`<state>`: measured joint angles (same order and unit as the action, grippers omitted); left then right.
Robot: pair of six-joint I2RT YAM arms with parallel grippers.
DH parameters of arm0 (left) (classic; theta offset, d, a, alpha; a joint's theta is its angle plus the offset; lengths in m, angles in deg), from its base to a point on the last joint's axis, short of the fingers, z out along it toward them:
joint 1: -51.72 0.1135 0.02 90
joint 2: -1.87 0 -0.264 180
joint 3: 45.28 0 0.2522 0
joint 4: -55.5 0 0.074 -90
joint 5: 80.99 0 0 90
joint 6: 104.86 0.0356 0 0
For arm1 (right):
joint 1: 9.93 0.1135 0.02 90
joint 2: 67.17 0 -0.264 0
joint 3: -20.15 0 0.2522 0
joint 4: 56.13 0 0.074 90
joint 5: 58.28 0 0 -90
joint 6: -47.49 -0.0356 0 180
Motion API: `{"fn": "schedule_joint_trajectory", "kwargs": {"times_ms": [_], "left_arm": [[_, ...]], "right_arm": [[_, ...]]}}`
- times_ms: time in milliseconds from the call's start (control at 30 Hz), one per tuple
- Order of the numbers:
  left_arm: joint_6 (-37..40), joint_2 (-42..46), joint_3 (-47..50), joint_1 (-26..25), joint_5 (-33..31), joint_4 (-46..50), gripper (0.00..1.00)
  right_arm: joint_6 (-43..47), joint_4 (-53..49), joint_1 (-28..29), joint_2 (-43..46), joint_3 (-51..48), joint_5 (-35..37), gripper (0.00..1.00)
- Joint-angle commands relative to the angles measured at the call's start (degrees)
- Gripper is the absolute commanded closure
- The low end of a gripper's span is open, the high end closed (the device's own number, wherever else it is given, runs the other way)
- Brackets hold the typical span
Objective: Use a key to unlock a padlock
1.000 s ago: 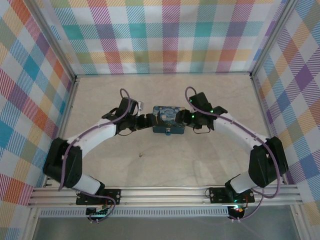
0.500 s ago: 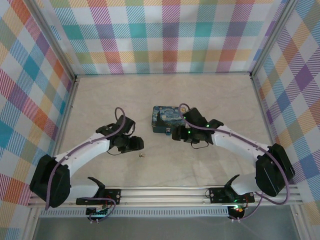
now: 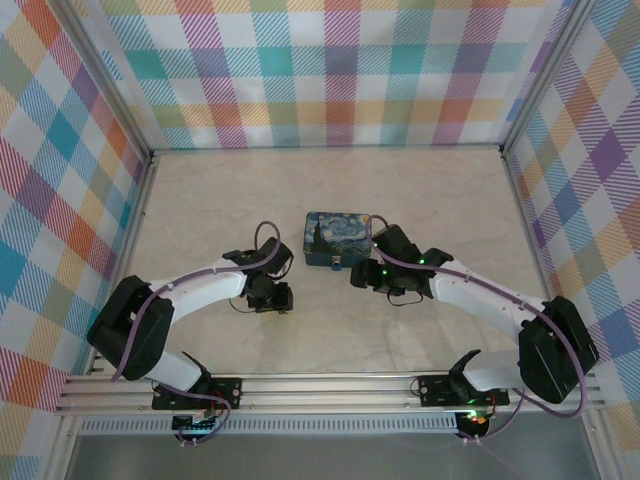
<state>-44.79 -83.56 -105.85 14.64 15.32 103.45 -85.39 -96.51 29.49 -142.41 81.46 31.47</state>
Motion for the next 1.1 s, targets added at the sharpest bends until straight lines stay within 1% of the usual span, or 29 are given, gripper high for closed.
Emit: {"fn": "schedule_joint_trajectory", "kwargs": {"times_ms": [0, 233, 533, 667, 733, 800, 900, 1067], "left_arm": [[0.8, -1.2, -1.0, -1.2, -1.2, 0.0, 0.65], [1.3, -3.5, -1.2, -1.9, -2.2, 0.0, 0.72], [1.7, -4.1, -1.4, -2.1, -2.8, -0.2, 0.77], [1.9, -4.5, -1.7, -2.1, -3.4, -0.5, 0.81], [2.2, -5.0, -1.8, -2.1, -3.3, -0.7, 0.86], [2.4, -5.4, -2.2, -2.1, -2.8, -0.6, 0.94], [2.7, -4.7, -2.9, -2.1, -2.3, -0.4, 0.99], [4.2, -2.3, -5.6, -2.1, -1.8, 0.9, 1.0]], "right_arm": [[-0.9, 0.7, 0.3, 0.6, -0.8, 0.6, 0.36], [-1.4, 1.0, 0.3, 0.7, -1.6, 0.5, 0.36], [-2.1, 1.7, 0.3, 1.0, -2.6, 0.5, 0.36], [-2.4, 2.3, 0.3, 0.8, -3.2, 0.3, 0.36], [-2.6, 2.4, 0.3, 0.8, -3.5, 0.1, 0.36], [-2.7, 2.6, 0.3, 1.1, -3.9, 0.1, 0.36], [-3.0, 3.0, 0.3, 1.2, -4.3, -0.1, 0.36], [-3.3, 3.1, 0.3, 2.3, -5.0, 0.0, 0.36]]}}
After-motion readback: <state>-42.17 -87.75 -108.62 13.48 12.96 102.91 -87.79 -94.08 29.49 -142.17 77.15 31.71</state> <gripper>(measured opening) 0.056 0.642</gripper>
